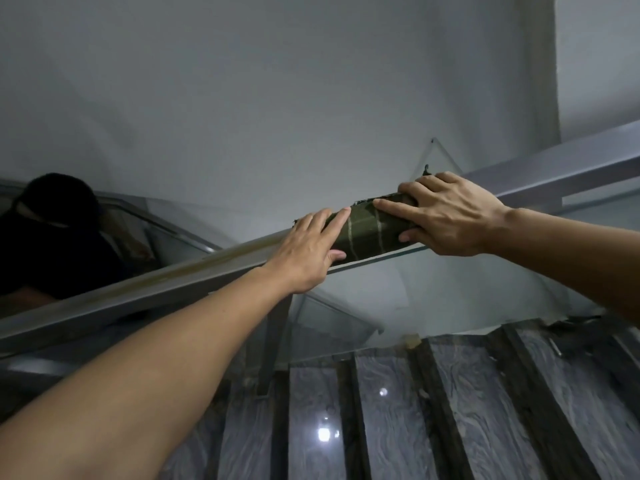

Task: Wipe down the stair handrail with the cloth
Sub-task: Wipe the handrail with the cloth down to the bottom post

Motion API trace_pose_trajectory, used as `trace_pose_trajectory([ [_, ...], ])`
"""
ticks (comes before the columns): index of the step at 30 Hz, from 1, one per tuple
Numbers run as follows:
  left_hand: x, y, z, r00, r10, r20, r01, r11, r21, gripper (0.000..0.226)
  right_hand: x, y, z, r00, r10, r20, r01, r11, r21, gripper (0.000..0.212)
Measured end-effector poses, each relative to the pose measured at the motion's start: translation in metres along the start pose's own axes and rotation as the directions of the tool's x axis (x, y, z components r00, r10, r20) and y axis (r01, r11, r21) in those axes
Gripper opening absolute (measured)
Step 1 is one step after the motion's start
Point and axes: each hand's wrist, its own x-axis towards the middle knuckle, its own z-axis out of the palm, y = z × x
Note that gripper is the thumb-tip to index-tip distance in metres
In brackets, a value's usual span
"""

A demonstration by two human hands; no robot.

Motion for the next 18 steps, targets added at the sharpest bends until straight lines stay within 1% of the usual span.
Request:
trace_pose_trajectory([
  [4, -0.023, -0.033, 0.005, 1.0, -0.006, -0.003, 0.006, 1.0, 0.004, 0.072, 0.023, -0.032, 0.0, 1.0, -0.015, -0.027, 0.015, 1.0, -0.008, 0.064],
  [8, -0.054, -0.077, 0.011, 1.0, -0.002, -0.013, 0.002, 1.0, 0.015, 0.073, 0.053, -0.077, -0.005, 0.999, -0.023, -0.04, 0.022, 1.0, -0.02, 0.069],
  [14, -0.105, -0.143, 0.018, 0.999, -0.009, -0.032, 0.009, 1.0, 0.007, 0.071, 0.1, -0.147, -0.011, 0.999, -0.039, -0.035, 0.038, 0.999, -0.029, 0.07],
  [18, -0.149, -0.205, 0.026, 0.999, -0.048, -0.023, 0.048, 0.999, 0.002, 0.072, 0.139, -0.199, -0.019, 0.992, -0.128, -0.004, 0.128, 0.992, -0.002, 0.067],
])
